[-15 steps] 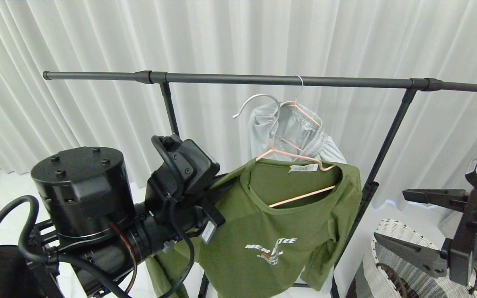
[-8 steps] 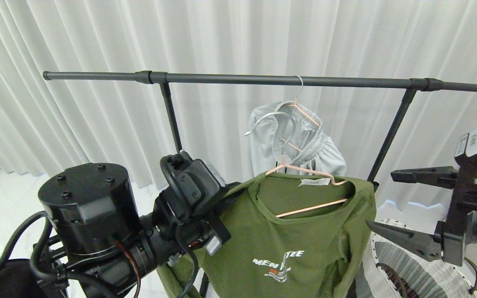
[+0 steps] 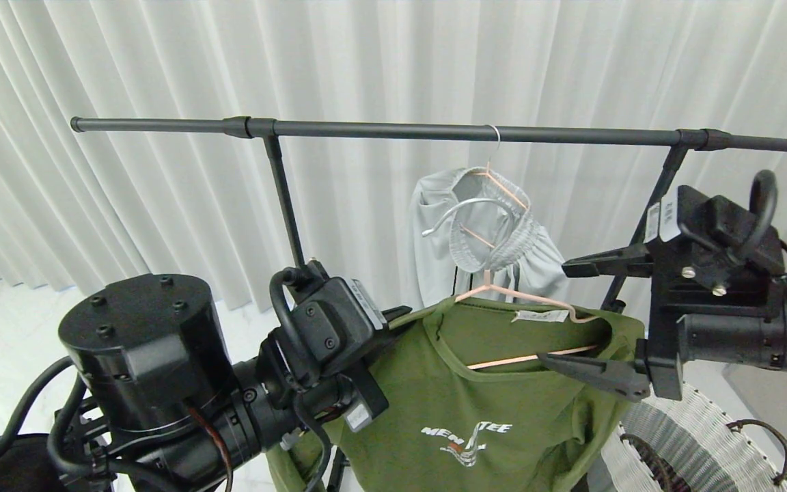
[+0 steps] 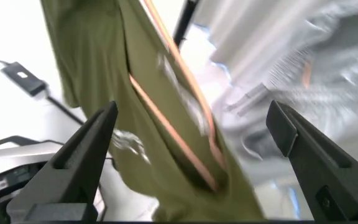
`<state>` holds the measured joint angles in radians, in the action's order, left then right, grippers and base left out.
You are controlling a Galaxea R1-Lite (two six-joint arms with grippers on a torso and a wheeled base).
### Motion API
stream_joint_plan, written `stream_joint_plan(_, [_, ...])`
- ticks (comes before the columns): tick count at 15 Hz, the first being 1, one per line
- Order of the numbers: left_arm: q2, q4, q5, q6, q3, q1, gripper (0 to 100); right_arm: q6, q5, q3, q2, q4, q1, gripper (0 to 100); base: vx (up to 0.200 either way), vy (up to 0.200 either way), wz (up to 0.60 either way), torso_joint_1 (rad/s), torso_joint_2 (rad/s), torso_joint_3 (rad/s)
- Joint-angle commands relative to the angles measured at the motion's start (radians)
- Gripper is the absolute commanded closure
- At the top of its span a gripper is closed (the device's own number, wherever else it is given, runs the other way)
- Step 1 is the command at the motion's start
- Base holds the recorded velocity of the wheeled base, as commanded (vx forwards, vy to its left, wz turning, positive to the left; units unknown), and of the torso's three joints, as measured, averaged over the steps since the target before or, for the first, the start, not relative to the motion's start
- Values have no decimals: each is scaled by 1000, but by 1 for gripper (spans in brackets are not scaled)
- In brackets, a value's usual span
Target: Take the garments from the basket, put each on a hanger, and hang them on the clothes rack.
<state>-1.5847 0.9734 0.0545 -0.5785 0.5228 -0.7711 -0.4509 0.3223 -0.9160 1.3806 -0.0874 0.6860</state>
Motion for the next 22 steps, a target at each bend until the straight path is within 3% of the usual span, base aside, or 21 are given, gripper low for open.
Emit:
stream_joint_plan(1, [3,1,-1,0,2,-4,100,0,12,-23,71,0,24,0,0,0,0,0,0,0])
stream_joint_plan(13, [2,36,11,-21,11,-27,100,-34,12,-58,149,35,17,0,0,0,0,0,0,0])
stream_joint_plan(14, [2,36,11,-21,11,-27,100,-48,12,-60,150,35,9,100,0,0,0,0,0,0])
stream_joint_plan(18, [0,36,11,-21,11,-27,100,-104,12,-60,150,28,-37,100,0,0,0,0,0,0])
stream_joint_plan(22, [-1,36,11,-23,11,-27,100,-111,9,-55,161,-34,-40,100,0,0,0,0,0,0])
